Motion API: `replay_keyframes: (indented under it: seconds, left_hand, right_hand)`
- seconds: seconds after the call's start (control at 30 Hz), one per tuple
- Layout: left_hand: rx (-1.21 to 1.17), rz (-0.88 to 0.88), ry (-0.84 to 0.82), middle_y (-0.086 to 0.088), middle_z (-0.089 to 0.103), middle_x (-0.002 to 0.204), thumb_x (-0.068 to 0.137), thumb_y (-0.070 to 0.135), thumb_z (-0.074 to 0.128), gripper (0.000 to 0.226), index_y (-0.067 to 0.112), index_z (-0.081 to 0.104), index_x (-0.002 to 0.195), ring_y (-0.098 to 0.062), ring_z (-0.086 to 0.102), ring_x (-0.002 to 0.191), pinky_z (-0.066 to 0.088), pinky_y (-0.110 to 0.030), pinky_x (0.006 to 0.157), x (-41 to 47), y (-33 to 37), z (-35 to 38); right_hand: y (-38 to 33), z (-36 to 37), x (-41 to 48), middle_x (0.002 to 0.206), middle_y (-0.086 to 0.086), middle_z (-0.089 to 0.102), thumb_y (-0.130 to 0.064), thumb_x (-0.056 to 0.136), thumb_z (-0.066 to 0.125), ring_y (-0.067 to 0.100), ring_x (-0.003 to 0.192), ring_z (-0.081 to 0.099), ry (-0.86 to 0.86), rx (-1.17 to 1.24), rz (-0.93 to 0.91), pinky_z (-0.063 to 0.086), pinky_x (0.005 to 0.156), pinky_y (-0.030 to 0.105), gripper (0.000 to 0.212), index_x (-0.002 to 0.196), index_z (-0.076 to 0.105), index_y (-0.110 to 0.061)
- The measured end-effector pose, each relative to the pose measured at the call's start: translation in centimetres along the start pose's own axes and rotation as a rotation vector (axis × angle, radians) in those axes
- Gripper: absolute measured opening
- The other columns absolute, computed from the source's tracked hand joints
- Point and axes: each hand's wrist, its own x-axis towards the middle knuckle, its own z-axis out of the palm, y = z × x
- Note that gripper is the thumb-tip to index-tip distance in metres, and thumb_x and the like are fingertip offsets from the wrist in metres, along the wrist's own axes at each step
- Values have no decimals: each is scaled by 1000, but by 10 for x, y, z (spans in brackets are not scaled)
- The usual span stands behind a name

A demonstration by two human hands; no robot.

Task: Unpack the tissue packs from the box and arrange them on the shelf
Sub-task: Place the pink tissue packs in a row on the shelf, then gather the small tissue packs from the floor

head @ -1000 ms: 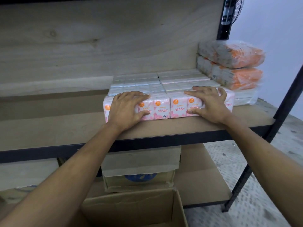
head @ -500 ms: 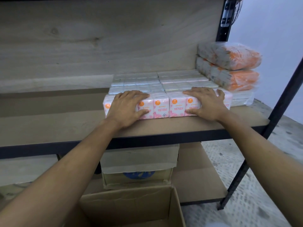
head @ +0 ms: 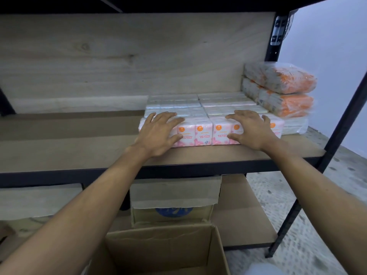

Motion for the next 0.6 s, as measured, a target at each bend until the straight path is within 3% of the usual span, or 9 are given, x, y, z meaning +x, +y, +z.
replay_keyframes:
  seconds: [0.33,0.5,0.6]
  left_hand:
    - [-92,-89,3,2,48,143,85,62,23,65,32,49,137,-17,38,135,13,-41,115,-88,-23,-38]
    - [-107,-196,-70,6,46,144,98,49,39,44,32,47,137,-15,35,134,17,-34,111,-144,-42,-56]
    - [-137,-224,-73,7,53,138,97,47,42,40,32,52,133,-14,43,129,27,-33,106,-175,-57,-66]
  right_hand:
    - [-109,17,-35,139,-5,53,-42,88,62,20,132,41,58,201,-191,34,106,46,39,125,59,-32]
    - [-178,31,-55,129,-3,60,-41,90,59,20,123,48,-27,327,-267,39,103,45,35,123,60,-31]
    - [-218,43,-66,124,-4,63,-44,90,58,20,118,51,-63,336,-322,41,99,44,35,122,61,-30]
